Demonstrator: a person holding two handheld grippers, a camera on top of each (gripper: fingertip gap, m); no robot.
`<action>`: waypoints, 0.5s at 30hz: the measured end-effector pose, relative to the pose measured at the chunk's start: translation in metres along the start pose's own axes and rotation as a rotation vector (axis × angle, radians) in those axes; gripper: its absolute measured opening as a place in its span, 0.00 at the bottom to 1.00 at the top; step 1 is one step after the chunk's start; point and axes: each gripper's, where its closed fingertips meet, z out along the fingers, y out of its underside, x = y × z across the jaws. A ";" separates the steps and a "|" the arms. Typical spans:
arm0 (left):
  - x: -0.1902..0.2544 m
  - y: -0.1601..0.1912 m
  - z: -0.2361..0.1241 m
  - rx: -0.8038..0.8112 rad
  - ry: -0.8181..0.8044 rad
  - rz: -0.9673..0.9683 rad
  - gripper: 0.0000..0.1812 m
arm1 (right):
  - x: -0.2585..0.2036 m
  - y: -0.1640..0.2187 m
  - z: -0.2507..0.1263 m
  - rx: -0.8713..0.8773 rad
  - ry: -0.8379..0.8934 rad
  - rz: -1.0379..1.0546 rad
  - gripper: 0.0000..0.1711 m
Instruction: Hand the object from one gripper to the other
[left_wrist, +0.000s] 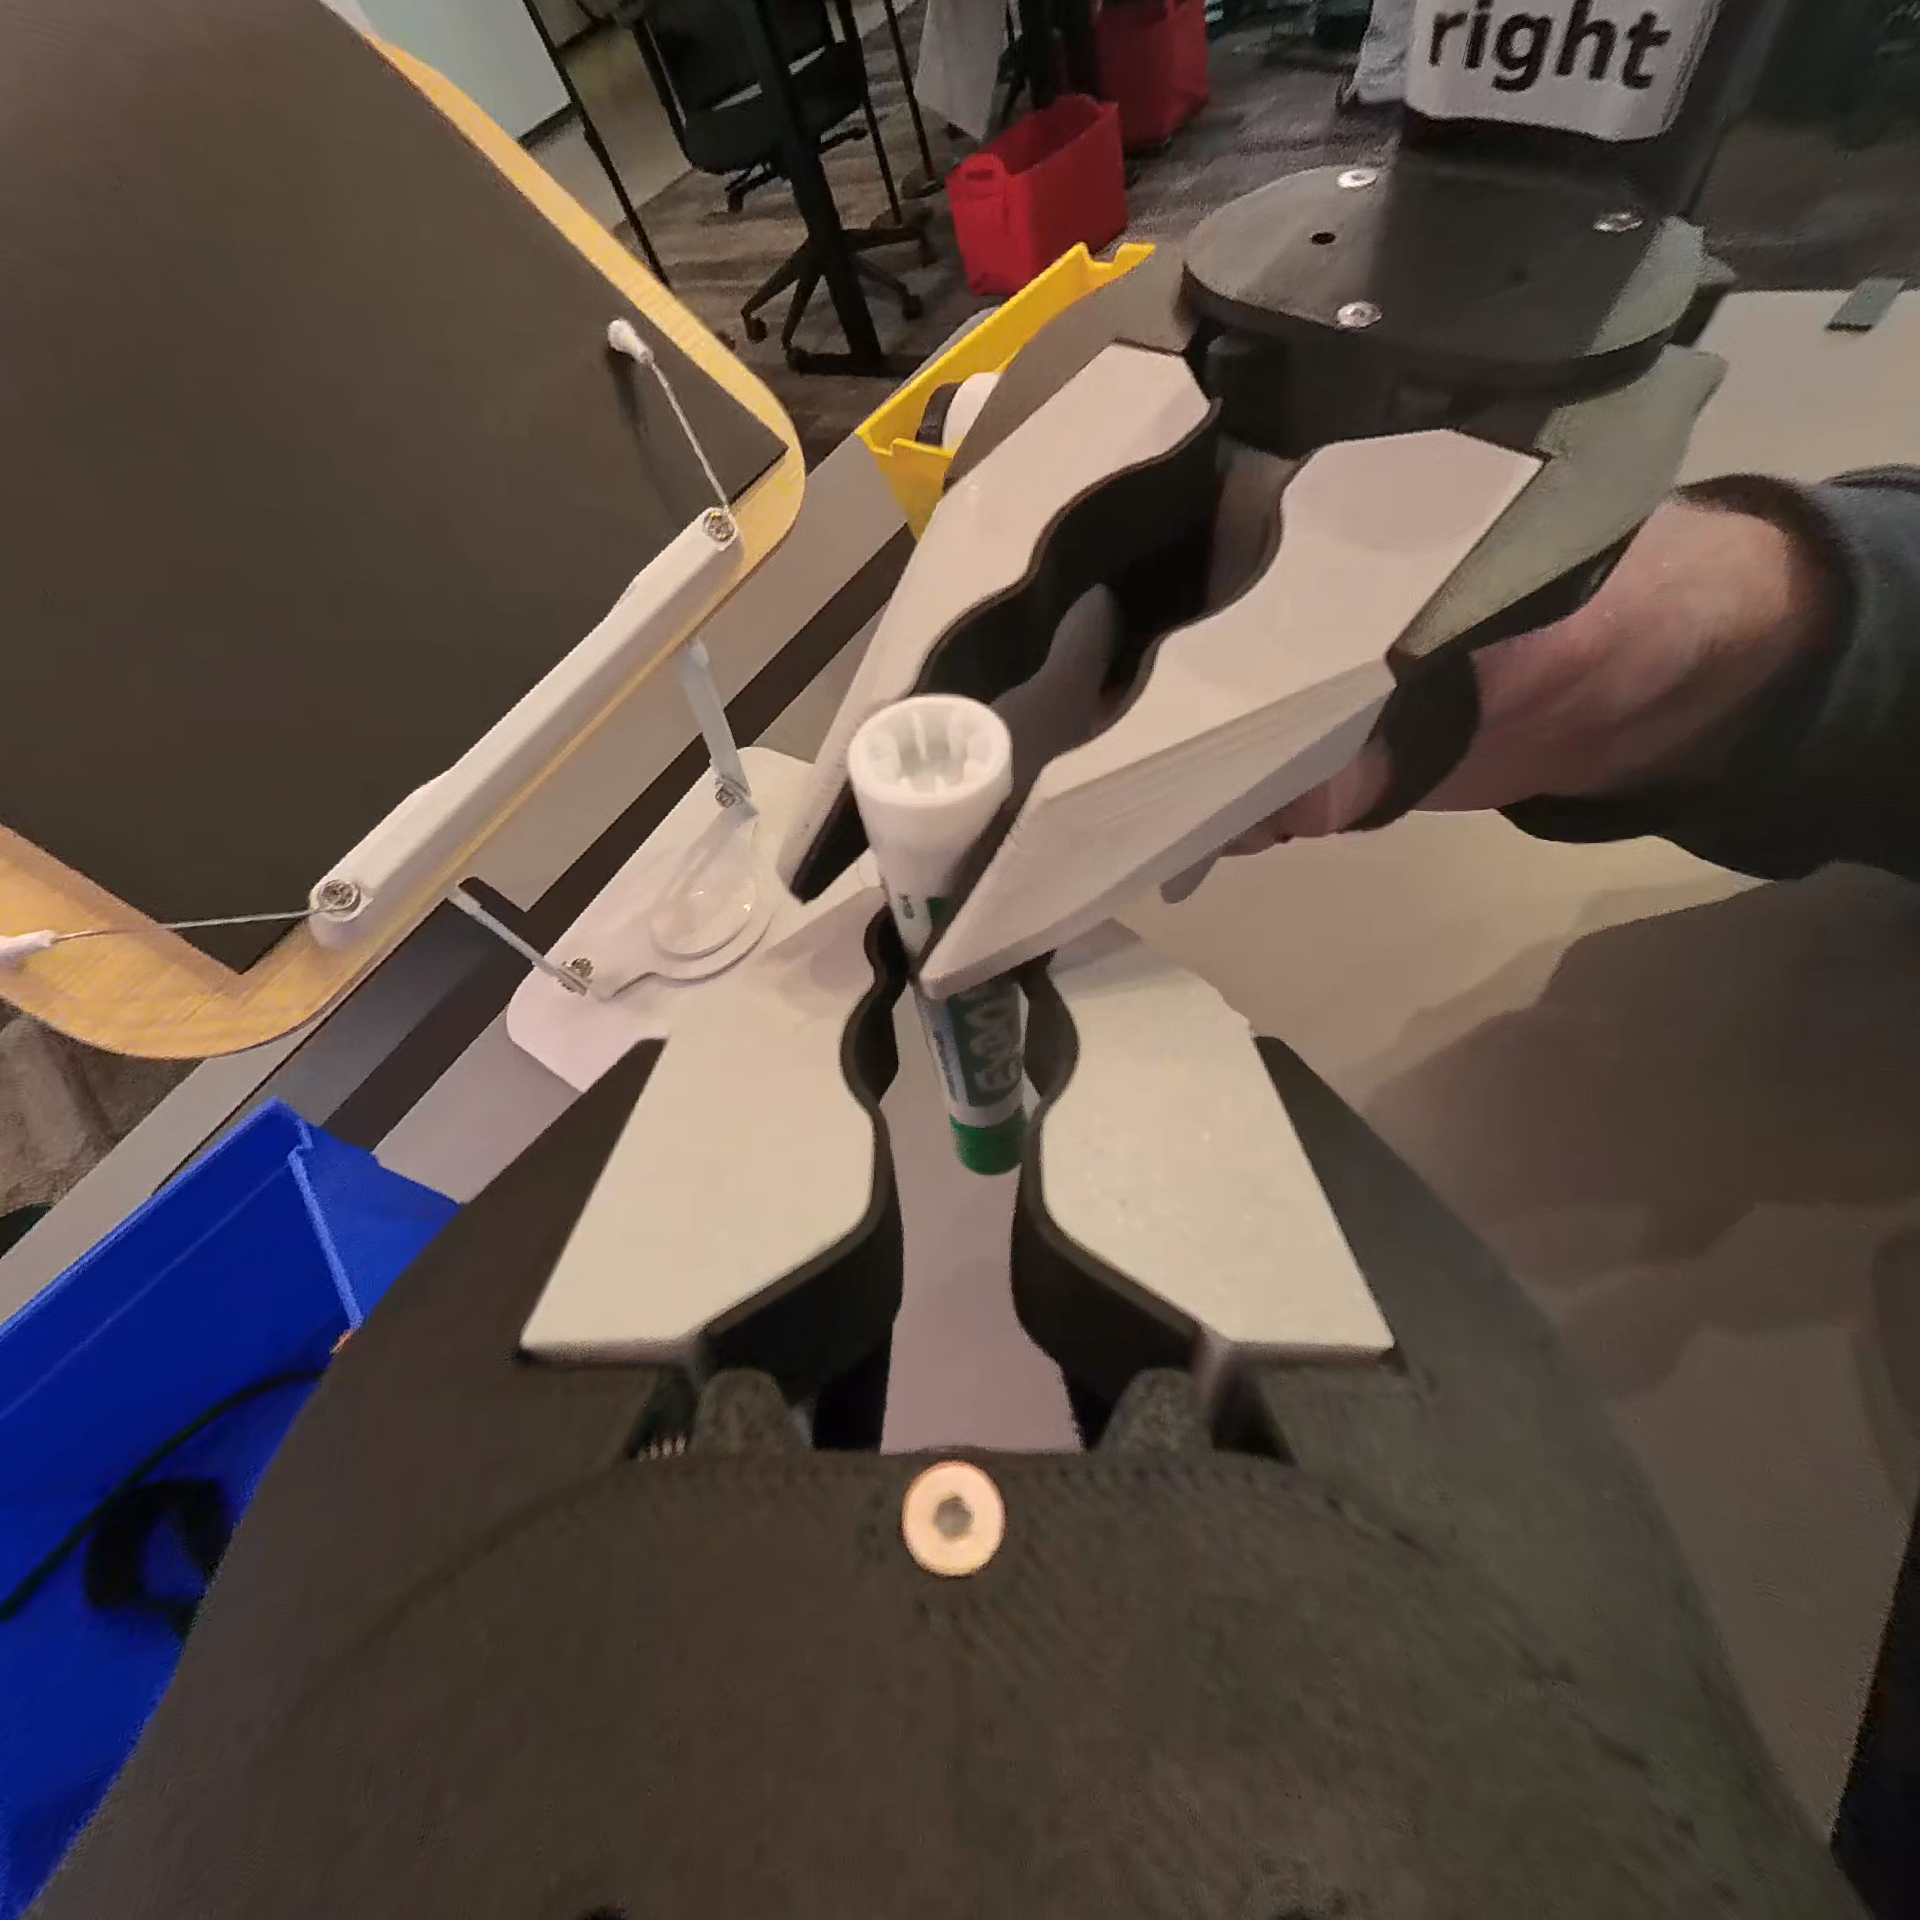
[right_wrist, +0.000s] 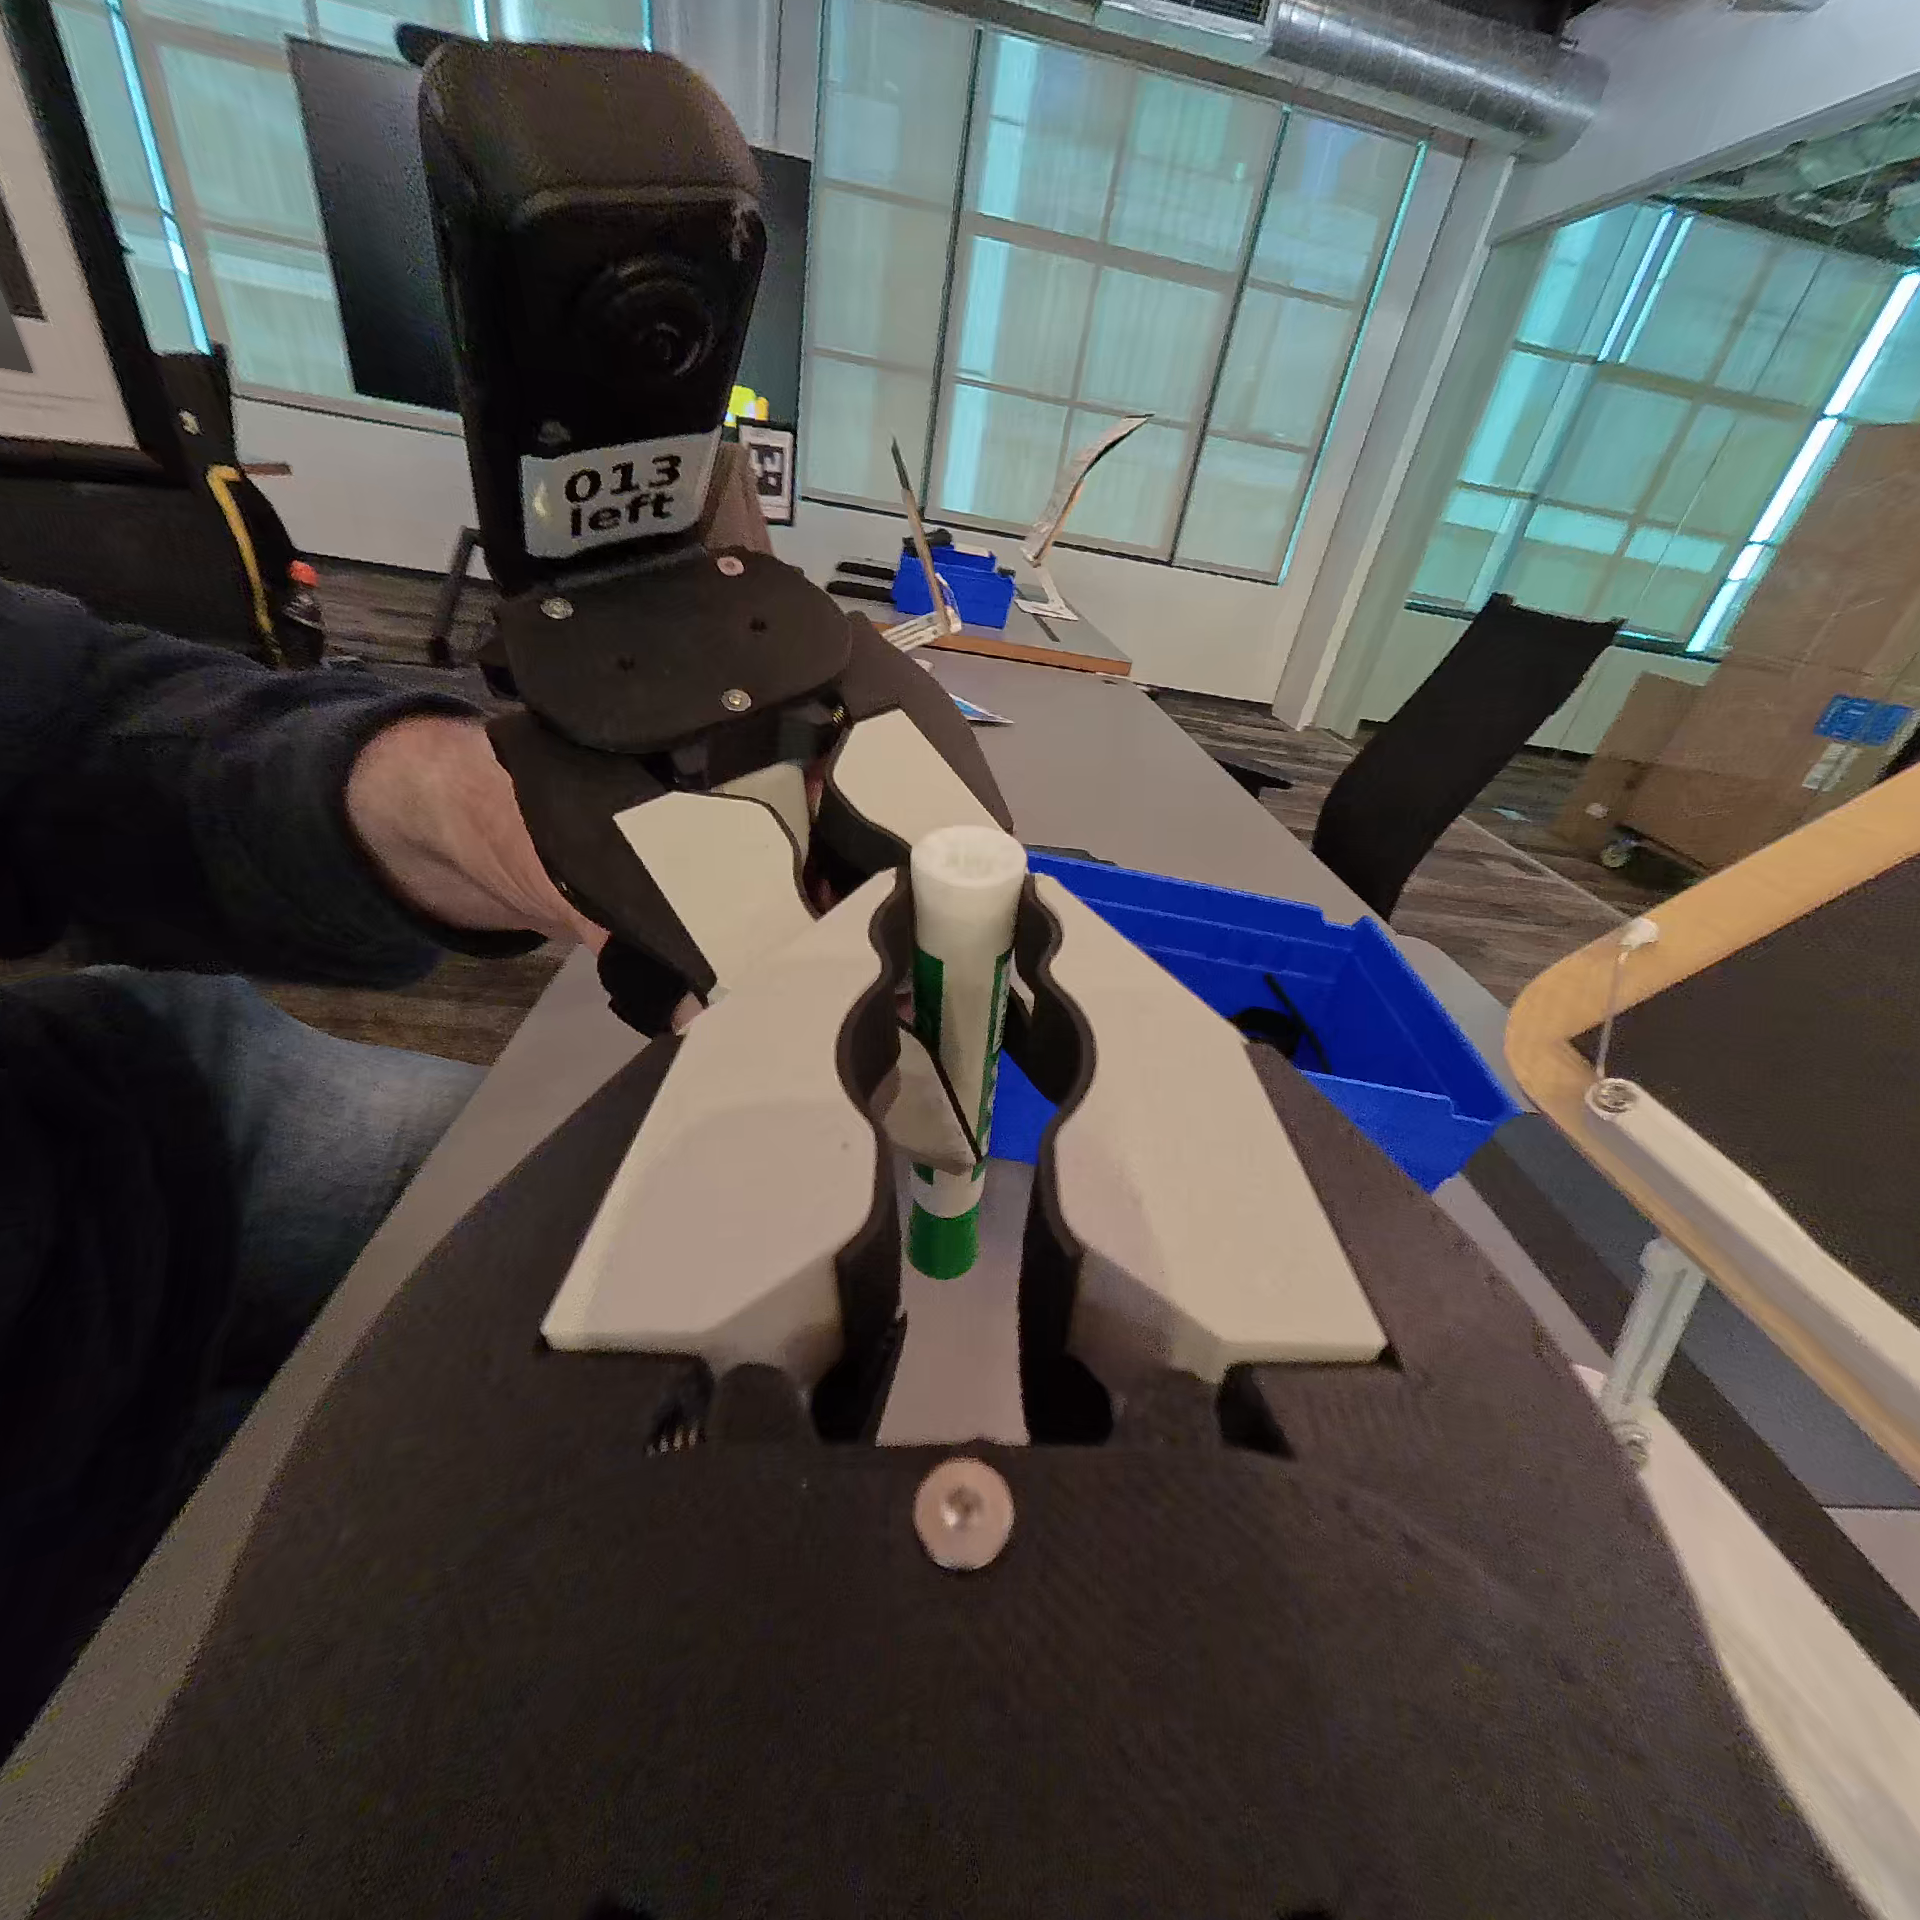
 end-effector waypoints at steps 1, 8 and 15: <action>0.001 -0.001 0.000 0.015 0.010 0.001 0.11 | 0.000 -0.003 -0.001 0.024 -0.016 0.024 0.10; 0.002 0.001 -0.015 0.263 0.121 -0.185 0.36 | 0.021 -0.057 -0.040 0.464 -0.124 0.345 0.09; 0.005 -0.018 -0.035 0.657 0.260 -0.505 0.26 | 0.029 -0.061 -0.056 0.689 -0.149 0.482 0.10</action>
